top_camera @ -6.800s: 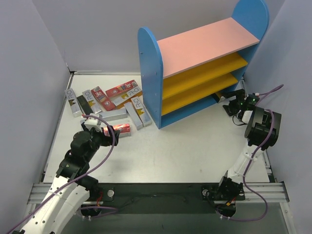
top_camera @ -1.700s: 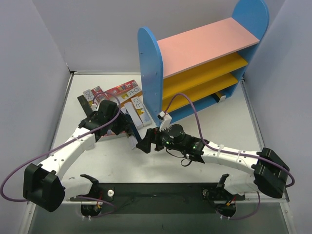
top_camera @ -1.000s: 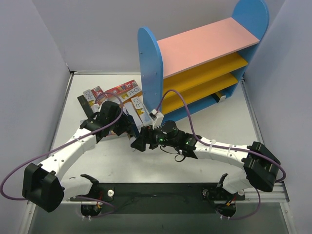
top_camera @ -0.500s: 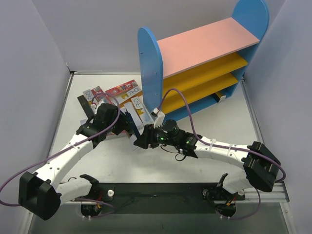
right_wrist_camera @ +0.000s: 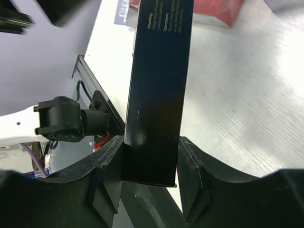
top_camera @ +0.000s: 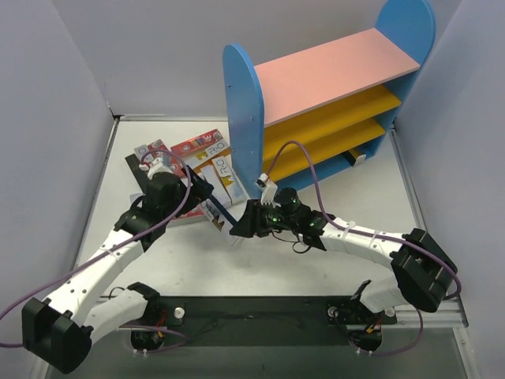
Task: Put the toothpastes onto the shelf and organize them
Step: Pick up the toothpaste from the center of the board, then place the toothpaste on the shelf.
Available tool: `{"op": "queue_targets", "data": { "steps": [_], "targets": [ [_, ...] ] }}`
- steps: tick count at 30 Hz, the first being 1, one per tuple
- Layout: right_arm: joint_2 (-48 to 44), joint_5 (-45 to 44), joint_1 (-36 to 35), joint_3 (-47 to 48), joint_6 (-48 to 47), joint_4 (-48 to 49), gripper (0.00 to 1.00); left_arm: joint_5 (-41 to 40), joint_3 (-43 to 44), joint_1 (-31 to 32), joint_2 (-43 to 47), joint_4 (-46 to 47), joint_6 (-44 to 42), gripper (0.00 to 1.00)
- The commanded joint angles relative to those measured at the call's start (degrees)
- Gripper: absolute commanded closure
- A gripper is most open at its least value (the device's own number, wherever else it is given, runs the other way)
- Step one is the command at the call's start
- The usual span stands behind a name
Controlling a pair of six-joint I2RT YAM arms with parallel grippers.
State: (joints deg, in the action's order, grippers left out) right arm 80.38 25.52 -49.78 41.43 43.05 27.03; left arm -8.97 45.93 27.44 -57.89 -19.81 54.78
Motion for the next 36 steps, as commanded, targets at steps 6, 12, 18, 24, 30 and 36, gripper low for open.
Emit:
{"op": "queue_targets", "data": {
  "steps": [6, 12, 18, 24, 30, 36],
  "targets": [
    [-11.8, 11.57, 6.96, -6.7, -0.69, -9.26, 0.83, -11.59, -4.26, -0.02, 13.74, 4.87, -20.22, 0.03],
    [-21.2, 14.82, 14.79, -10.93, -1.82, -21.29, 0.84, -12.12, -11.55, -0.28, 23.85, 8.04, -27.87, 0.03],
    [-31.49, 15.43, 24.89, -13.47, -1.74, -34.05, 0.85, -11.77, -15.96, -0.46, 30.63, 8.47, -36.39, 0.03],
    [-34.41, 20.09, 38.94, -14.28, -1.38, -34.15, 0.85, -9.75, -18.25, -0.55, 34.16, 11.19, -42.47, 0.03],
    [-27.84, 22.91, 45.46, -10.23, -2.36, -28.8, 0.85, -7.29, -17.46, -0.55, 31.0, 12.78, -46.69, 0.03],
    [-19.93, 22.82, 48.72, -7.15, 0.45, -17.46, 0.85, -7.02, -18.51, -0.55, 30.2, 15.76, -48.1, 0.03]
  ]
}}
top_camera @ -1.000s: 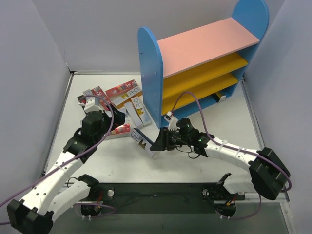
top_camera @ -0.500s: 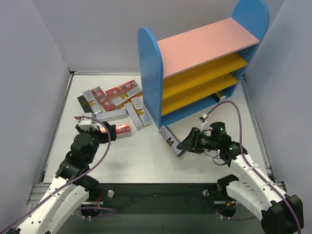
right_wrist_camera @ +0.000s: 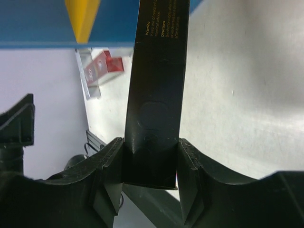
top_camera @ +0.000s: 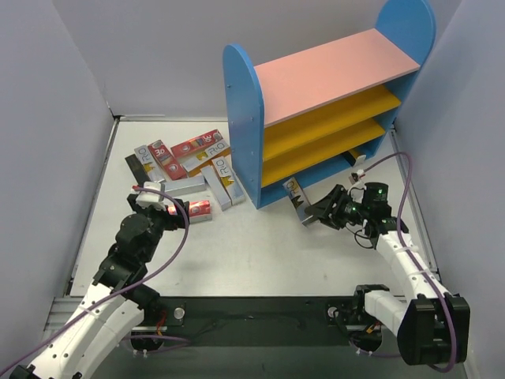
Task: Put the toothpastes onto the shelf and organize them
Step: Place the toothpaste on the shelf.
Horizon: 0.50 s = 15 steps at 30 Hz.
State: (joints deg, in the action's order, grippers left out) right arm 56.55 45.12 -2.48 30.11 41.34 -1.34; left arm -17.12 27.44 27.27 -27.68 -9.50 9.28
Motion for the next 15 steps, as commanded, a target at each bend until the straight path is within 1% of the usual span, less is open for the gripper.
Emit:
{"op": "queue_targets", "data": {
  "steps": [1, 5, 6, 7, 8, 10, 12, 13, 15],
  "targets": [
    [5.13, 3.13, 1.77, 4.17, 3.03, 14.67, 0.85, 1.56, -0.02, -0.46, -0.09, 5.71, -2.6, 0.03],
    [12.34, 2.69, 2.3, 4.7, 6.46, 23.38, 0.85, 2.53, -0.11, -0.46, -0.62, 6.33, -2.42, 0.03],
    [15.4, 2.78, 2.3, 4.7, 8.38, 25.49, 0.86, 2.54, -0.19, -0.46, -0.53, 6.42, -2.51, 0.03],
    [16.99, 2.95, 2.48, 4.7, 9.36, 30.04, 0.86, 2.62, -0.28, -0.55, -0.44, 6.59, -2.51, 0.03],
    [18.66, 3.21, 3.87, 4.78, 10.5, 32.43, 0.86, 2.71, -0.2, -0.55, -0.36, 6.6, -2.51, 0.03],
    [23.67, 3.83, 4.15, 5.31, 13.05, 38.48, 0.85, 2.88, -0.28, -0.63, -0.44, 6.77, -2.6, 0.03],
    [28.14, 3.74, 4.24, 5.93, 13.67, 40.71, 0.84, 3.15, -0.37, -0.72, -0.44, 6.86, -2.69, 0.03],
    [29.48, 3.57, 4.33, 6.01, 14.9, 43.94, 0.83, 3.5, -0.37, -0.81, -0.36, 6.95, -2.6, 0.03],
    [33.59, 3.92, 4.59, 6.19, 16.39, 47.21, 0.8, 3.59, -0.37, -0.9, -0.18, 6.95, -2.6, 0.03]
  ]
}}
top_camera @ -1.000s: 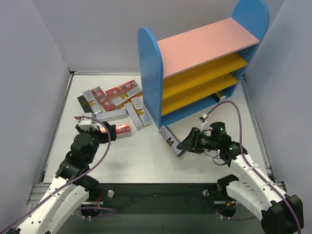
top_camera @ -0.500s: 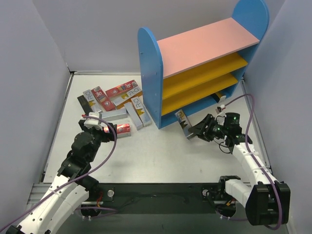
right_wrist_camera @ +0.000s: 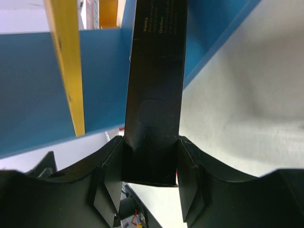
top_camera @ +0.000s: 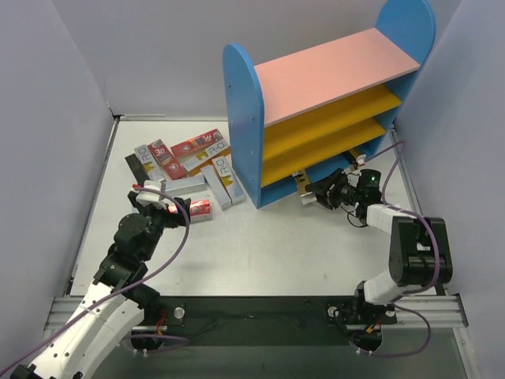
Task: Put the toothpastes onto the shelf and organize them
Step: Place the toothpaste on the shelf.
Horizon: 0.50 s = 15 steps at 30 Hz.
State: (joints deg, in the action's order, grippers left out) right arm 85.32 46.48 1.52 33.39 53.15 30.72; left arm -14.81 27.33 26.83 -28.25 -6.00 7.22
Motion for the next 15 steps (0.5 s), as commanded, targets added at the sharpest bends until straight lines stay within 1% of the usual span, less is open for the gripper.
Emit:
{"op": "queue_targets", "data": {
  "steps": [1, 3, 6, 7, 10, 11, 13, 14, 15],
  "targets": [
    [6.34, 2.91, 1.03, 3.17, 6.08, 18.29, 0.79, 1.36, -0.35, -0.55, 0.39, 3.45, -0.54, 0.03],
    [11.07, 4.58, 1.38, 3.7, 8.02, 21.38, 0.76, 1.45, -0.26, -0.72, 0.48, 3.71, -0.54, 0.03],
    [16.78, 6.34, 1.99, 4.84, 12.32, 29.89, 0.71, 1.8, -0.35, -0.9, 0.39, 3.89, -0.54, 0.03],
    [18.03, 6.52, 2.17, 5.19, 13.46, 31.4, 0.7, 1.89, -0.35, -0.99, 0.3, 3.8, -0.54, 0.03],
    [21.37, 5.99, 2.96, 6.16, 16.81, 35.89, 0.64, 1.89, -0.35, -1.25, 0.21, 3.8, -0.54, 0.03],
    [21.99, 5.82, 3.31, 6.34, 17.6, 36.51, 0.58, 1.98, -0.35, -1.34, 0.21, 3.89, -0.54, 0.03],
    [22.79, 5.29, 3.58, 6.6, 17.61, 36.69, 0.52, 1.98, -0.26, -1.43, 0.21, 3.8, -0.54, 0.03],
    [22.96, 5.2, 3.84, 6.52, 17.52, 36.43, 0.45, 2.06, -0.35, -1.43, 0.04, 3.72, -0.46, 0.03],
    [22.88, 4.77, 3.93, 6.43, 17.0, 35.47, 0.42, 2.15, -0.35, -1.43, 0.12, 3.8, -0.46, 0.03]
  ]
}}
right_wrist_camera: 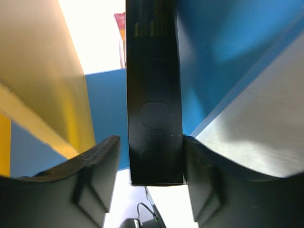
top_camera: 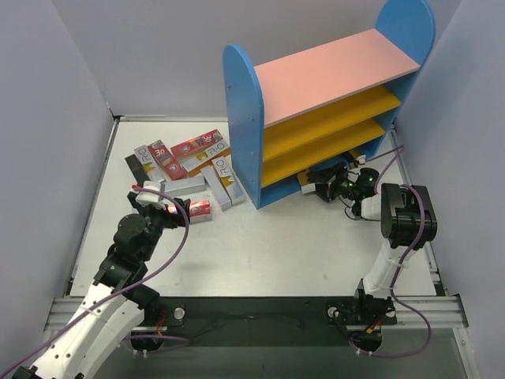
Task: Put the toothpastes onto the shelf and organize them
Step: Place the toothpaste on the shelf, then adjust the toothpaste on the shelf.
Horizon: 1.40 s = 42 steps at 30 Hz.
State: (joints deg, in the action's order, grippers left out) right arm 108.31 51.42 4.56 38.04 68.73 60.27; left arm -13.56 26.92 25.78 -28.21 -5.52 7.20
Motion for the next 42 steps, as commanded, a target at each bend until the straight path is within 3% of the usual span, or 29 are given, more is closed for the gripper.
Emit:
{"op": "queue_targets", "data": {
  "steps": [1, 7, 12, 19, 22, 23, 24, 31, 34, 42],
  "targets": [
    [-0.21, -0.44, 1.07, 1.69, 0.97, 5.39, 0.4, 0.91, 0.15, -0.38, -0.01, 3.32, -0.43, 0.03],
    [-1.79, -2.63, 2.91, -0.77, -2.19, 1.35, 0.23, 1.08, 0.15, -0.47, -0.18, 3.32, -0.35, 0.03],
    [-5.65, -3.61, 4.49, -2.44, -7.1, -5.22, 0.2, 1.26, 0.06, -0.38, -0.18, 3.23, -0.17, 0.03],
    [-19.35, -10.01, 2.04, -7.27, -23.71, -17.9, 0.18, 1.26, 0.07, -0.38, -0.01, 3.32, 0.01, 0.03],
    [-26.12, -17.99, -3.13, -8.77, -34.07, -24.39, 0.16, 1.26, -0.02, -0.38, -0.09, 3.41, 0.01, 0.03],
    [-29.01, -20.98, -7.85, -8.77, -36.8, -28.41, 0.15, 1.34, -0.02, -0.38, -0.01, 3.41, 0.01, 0.03],
    [-30.17, -28.32, -10.16, -8.69, -41.18, -29.67, 0.14, 1.35, -0.02, -0.29, -0.01, 3.41, 0.01, 0.03],
    [-33.08, -51.2, -23.97, -7.55, -47.63, -32.67, 0.13, 1.17, 0.07, 0.32, 0.61, 3.41, -0.08, 0.03],
    [-31.77, -56.41, -26.61, -7.19, -48.51, -32.15, 0.13, 0.99, 0.07, 0.85, 0.78, 3.41, -0.17, 0.03],
    [-26.75, -57.4, -28.99, -5.35, -49.22, -27.93, 0.15, 0.64, 0.06, 2.17, 0.96, 3.32, -0.35, 0.03]
  ]
}}
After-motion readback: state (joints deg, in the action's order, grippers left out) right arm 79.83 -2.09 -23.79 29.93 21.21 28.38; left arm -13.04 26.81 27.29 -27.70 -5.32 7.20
